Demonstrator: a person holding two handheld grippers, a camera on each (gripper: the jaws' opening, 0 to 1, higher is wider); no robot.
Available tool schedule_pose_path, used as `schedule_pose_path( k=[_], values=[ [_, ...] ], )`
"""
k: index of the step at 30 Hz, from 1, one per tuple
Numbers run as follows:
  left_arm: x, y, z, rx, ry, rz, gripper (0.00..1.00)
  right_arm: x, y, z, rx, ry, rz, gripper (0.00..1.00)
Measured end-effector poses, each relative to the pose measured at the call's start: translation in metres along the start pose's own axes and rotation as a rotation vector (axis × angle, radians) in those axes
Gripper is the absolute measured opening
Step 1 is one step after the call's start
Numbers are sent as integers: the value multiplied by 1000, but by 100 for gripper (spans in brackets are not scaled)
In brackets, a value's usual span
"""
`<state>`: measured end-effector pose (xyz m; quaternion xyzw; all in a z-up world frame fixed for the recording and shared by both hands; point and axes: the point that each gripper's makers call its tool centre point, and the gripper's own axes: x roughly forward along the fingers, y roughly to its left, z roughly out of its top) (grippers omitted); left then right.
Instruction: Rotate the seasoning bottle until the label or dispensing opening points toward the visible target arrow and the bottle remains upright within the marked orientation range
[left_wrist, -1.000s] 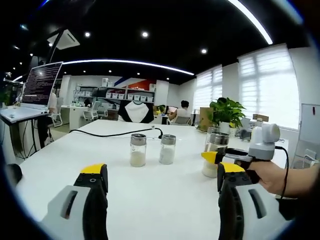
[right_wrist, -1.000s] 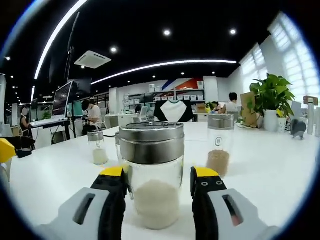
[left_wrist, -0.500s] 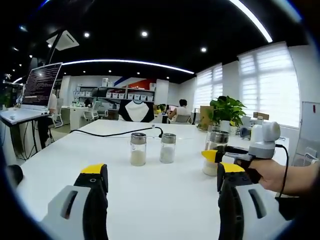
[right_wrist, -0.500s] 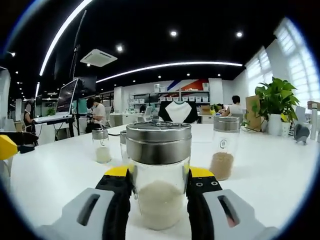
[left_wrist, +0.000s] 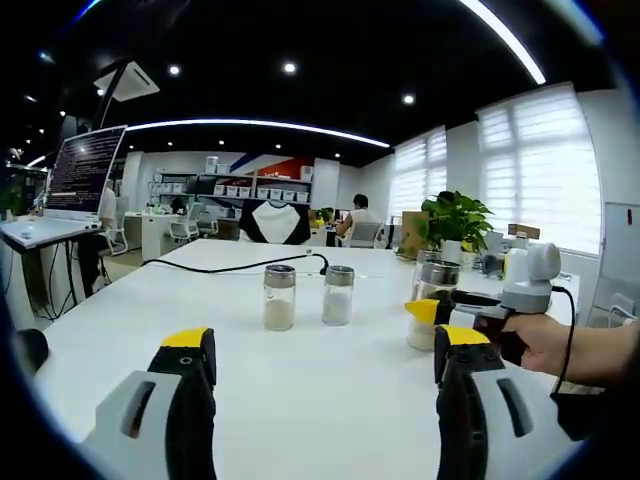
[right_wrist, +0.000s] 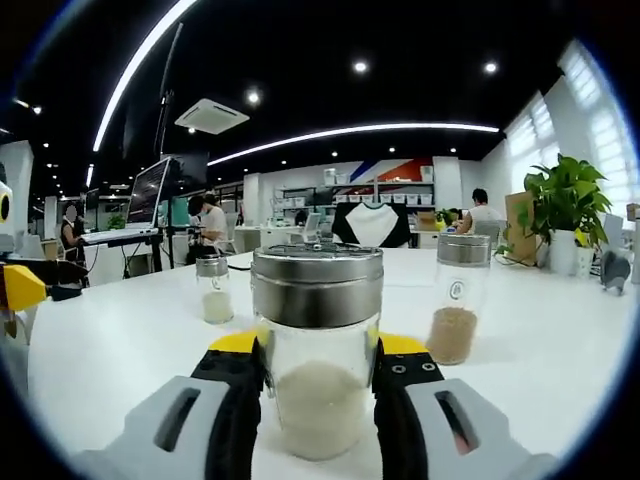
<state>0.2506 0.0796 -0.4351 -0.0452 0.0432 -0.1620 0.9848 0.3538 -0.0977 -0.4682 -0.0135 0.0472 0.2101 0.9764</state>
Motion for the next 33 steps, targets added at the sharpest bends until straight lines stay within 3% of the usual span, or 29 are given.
schedule_pose_path(
  k=[19,33],
  values=[
    [1,1,-1,-2,4,1,95,-1,2,-1,-18,-9,129,41],
    [3,1,-1,-2,6,-4,95,-5,8,-2,-33,16,304,41]
  ],
)
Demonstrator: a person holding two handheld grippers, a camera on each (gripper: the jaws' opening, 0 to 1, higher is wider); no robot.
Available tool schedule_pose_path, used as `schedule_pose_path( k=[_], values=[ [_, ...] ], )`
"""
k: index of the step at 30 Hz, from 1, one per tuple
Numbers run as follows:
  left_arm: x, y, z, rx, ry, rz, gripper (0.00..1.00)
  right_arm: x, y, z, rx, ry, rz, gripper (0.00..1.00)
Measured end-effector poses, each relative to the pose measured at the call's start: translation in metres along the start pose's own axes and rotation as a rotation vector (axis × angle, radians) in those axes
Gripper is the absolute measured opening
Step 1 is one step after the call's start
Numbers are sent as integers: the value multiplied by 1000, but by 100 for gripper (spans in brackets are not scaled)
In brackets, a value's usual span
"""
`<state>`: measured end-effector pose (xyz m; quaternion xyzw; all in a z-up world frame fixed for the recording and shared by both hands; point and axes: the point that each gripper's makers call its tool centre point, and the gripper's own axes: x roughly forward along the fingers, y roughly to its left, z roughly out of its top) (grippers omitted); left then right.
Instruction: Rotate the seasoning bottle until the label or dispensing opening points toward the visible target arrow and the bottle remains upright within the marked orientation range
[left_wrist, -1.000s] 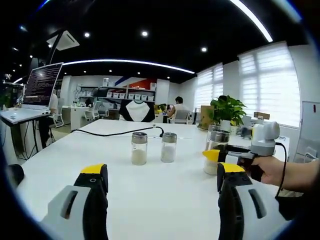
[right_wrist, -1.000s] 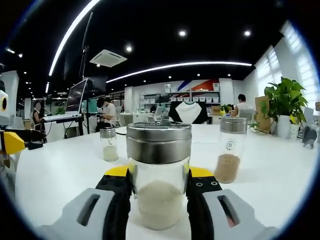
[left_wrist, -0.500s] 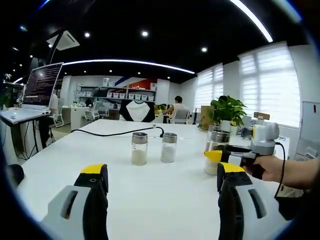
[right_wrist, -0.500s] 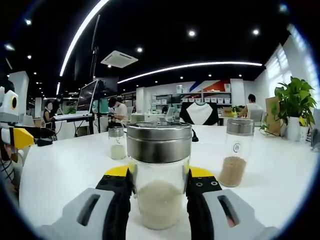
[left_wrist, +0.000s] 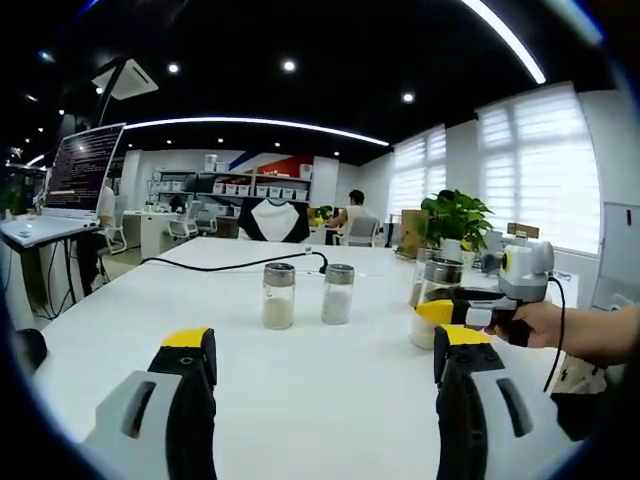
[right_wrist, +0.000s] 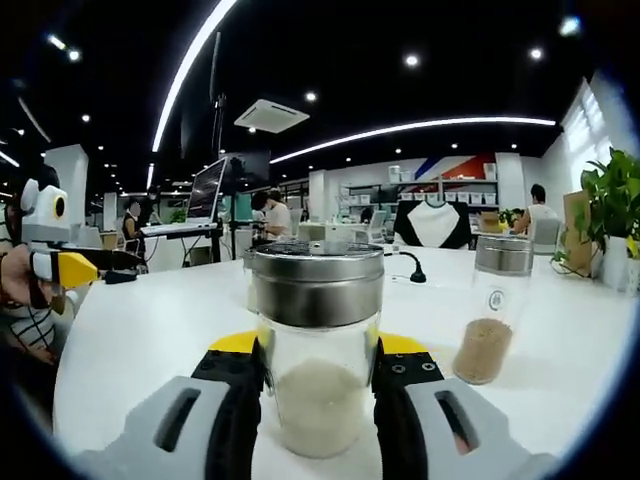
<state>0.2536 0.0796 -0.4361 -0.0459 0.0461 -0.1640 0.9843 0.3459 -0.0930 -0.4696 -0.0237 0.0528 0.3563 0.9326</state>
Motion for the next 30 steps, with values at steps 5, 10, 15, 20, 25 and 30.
schedule_pose_path(
  k=[5,10,15,20,25,30],
  values=[
    [0,-1,0,-2,0,-5,95,0,1,-1,-5,4,43,41],
    [0,-2,0,-5,0,-7,95,0,4,0,-6,5,81,41],
    [0,-3,-1,-7,4,-8,95,-1,6,0,-8,-1,122,41],
    [0,-5,-1,-4,6,-14,95,-1,8,0,-12,-15,162,41],
    [0,-5,-3,-5,11,-16,95,-1,9,0,-19,-25,205,41],
    [-1,-4,-5,-4,15,-12,94,-2,11,1,-21,-32,228,41]
  ],
)
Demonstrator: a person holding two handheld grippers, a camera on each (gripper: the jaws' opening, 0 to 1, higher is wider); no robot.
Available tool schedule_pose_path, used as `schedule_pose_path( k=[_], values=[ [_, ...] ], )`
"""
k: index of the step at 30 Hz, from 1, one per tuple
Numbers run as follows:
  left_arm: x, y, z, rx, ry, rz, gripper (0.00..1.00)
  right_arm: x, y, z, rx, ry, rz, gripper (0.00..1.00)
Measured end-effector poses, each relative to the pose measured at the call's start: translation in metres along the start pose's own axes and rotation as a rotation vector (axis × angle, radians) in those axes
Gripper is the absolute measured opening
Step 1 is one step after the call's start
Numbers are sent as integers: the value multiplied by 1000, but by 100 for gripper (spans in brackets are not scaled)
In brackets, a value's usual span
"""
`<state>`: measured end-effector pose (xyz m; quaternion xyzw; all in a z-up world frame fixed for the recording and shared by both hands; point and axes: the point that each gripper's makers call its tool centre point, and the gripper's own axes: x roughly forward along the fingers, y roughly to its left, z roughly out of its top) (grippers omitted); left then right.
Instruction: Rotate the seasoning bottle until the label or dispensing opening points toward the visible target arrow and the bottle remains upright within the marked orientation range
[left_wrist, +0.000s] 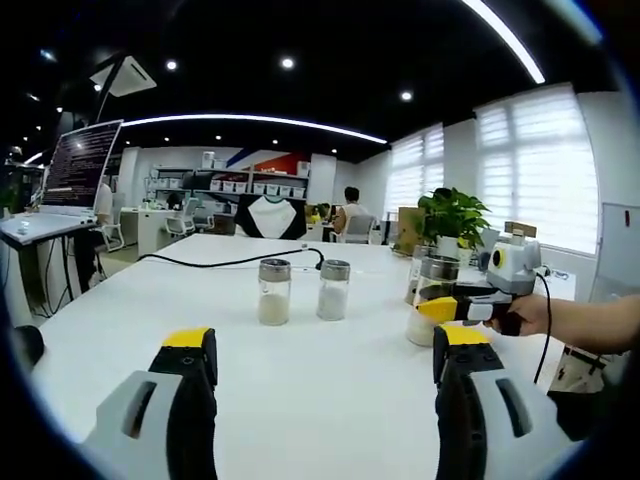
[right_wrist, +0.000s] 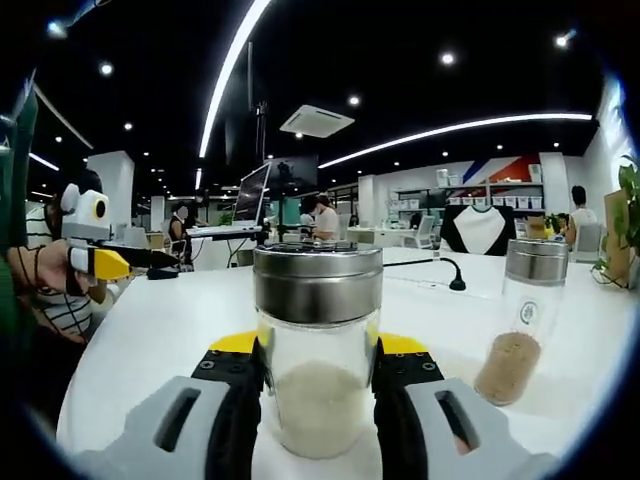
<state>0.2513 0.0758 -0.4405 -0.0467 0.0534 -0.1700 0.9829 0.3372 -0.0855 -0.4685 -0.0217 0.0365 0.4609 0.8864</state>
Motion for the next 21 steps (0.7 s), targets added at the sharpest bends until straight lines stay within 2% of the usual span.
schedule_pose_path(
  k=[15,16,17,18,19,21],
  values=[
    [-1,5,0,-5,1,12,94,0,1,0,3,8,18,42],
    [-1,5,0,-4,2,12,94,0,1,0,7,10,12,43],
    [-1,6,0,-3,3,13,94,-2,-5,-4,30,34,-50,48],
    [-1,6,0,-2,3,13,94,-2,-7,-4,24,31,-77,57],
    [-1,6,0,-2,3,13,94,-3,-4,-2,33,16,-70,66],
    [-2,6,0,-1,4,13,94,-7,-5,-1,63,1,-94,63]
  ],
)
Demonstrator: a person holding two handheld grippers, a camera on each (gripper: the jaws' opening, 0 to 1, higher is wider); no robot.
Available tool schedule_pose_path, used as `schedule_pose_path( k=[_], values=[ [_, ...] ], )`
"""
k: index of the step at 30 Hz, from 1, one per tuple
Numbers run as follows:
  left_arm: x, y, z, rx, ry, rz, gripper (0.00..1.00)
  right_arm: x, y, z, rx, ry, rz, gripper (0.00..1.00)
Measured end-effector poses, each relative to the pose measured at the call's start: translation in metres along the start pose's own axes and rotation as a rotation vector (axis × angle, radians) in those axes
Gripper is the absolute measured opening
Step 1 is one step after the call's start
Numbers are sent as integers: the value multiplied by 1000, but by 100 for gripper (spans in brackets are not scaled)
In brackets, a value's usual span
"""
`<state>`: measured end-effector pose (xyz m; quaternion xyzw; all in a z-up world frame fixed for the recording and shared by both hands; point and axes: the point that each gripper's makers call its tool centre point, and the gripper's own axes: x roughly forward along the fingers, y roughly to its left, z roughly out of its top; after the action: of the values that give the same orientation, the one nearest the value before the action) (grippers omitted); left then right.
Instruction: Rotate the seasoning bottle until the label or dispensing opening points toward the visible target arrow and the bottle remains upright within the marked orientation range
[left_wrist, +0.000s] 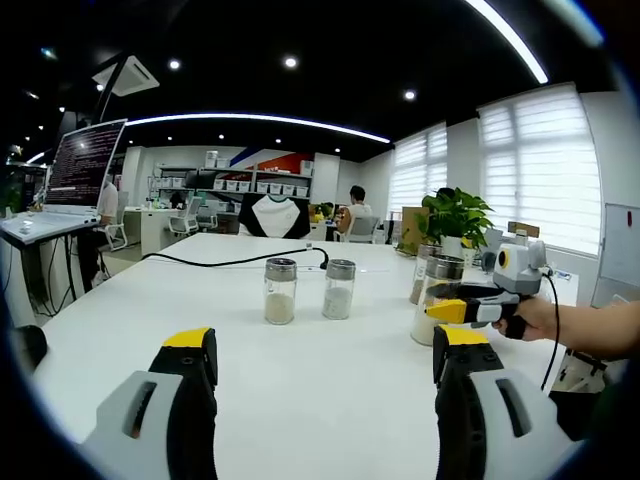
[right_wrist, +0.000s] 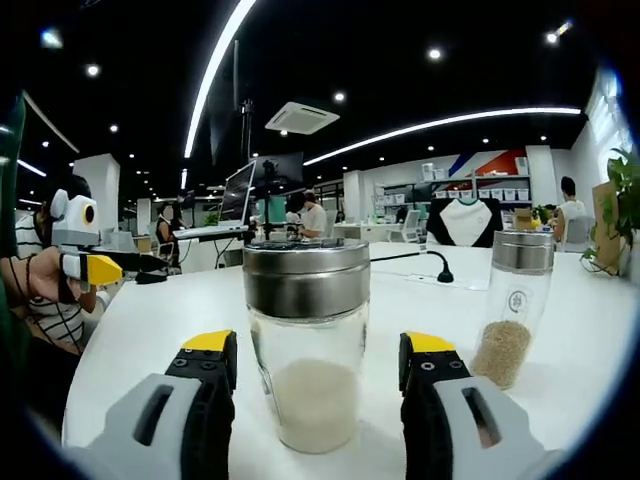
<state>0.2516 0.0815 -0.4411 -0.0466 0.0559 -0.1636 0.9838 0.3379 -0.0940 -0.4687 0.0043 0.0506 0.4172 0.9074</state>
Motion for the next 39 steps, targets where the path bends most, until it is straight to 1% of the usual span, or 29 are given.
schedule_pose_path(
  k=[1,4,7,10,12,14,16,17,22,24,26,29,30,31,34,36,39],
  values=[
    [0,0,-1,2,2,-1,94,-2,1,0,-3,3,-5,62],
    [0,-1,-2,-1,4,-4,94,-6,1,2,-21,2,-47,64],
    [0,-3,-2,0,6,-7,94,-9,0,5,-5,-7,-82,61],
    [1,-5,-2,4,4,-14,94,-10,-3,5,18,-9,-145,61],
    [1,-8,-1,12,1,-23,94,-9,0,6,28,-24,-165,61],
    [2,-9,-2,12,1,-27,94,-8,-3,8,35,-36,-219,60],
    [2,-8,-2,13,3,-25,94,-6,-1,10,73,-70,-231,59],
    [1,-8,-2,10,1,-26,94,-5,-3,9,74,-72,-261,59],
    [1,-8,-1,7,-2,-24,94,-2,-9,11,59,-79,-336,57],
    [1,-7,-2,5,0,-22,94,-3,-14,12,58,-77,-382,56],
    [0,-6,-2,2,0,-20,94,0,-14,15,47,-72,-400,55],
    [0,-6,-2,-1,-3,-21,94,4,-12,17,15,-66,-403,52],
    [1,-6,-2,-1,-4,-21,94,6,-10,16,-2,-58,-399,50],
    [1,-6,-2,-2,-4,-21,94,6,-11,14,-41,-32,-423,50],
    [1,-6,-2,-9,-8,-23,94,6,-13,14,-33,-40,-442,48],
    [1,-6,-2,-8,-6,-22,94,6,-14,14,-38,-36,-447,42],
    [1,-6,-1,-7,-9,-23,94,5,-16,13,-44,-29,-450,42]
  ],
)
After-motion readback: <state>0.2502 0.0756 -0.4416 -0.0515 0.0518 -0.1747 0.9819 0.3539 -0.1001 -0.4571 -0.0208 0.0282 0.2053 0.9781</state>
